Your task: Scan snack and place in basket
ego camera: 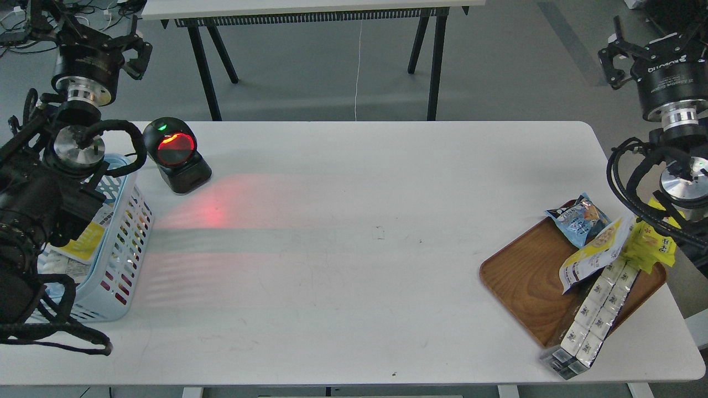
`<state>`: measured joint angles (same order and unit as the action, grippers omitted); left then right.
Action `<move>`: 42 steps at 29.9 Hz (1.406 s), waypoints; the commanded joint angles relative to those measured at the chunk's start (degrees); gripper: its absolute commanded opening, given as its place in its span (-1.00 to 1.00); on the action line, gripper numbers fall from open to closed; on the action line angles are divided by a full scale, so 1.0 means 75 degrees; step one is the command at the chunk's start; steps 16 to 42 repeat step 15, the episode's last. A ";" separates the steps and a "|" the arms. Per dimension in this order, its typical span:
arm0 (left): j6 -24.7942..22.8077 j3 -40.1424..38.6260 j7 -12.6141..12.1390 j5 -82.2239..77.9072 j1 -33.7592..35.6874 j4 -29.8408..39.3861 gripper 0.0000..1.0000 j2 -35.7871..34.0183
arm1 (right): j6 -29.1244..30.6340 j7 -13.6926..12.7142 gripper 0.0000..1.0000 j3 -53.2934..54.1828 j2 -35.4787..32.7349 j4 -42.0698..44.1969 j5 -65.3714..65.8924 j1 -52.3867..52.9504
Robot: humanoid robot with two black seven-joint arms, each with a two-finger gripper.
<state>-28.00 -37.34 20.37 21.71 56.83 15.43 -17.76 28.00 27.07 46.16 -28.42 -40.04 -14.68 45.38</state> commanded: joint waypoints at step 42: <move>-0.0001 -0.0013 0.0004 -0.0023 -0.0124 0.0006 1.00 0.0106 | 0.0000 0.0000 0.99 -0.0002 0.0121 0.0358 0.0001 0.0008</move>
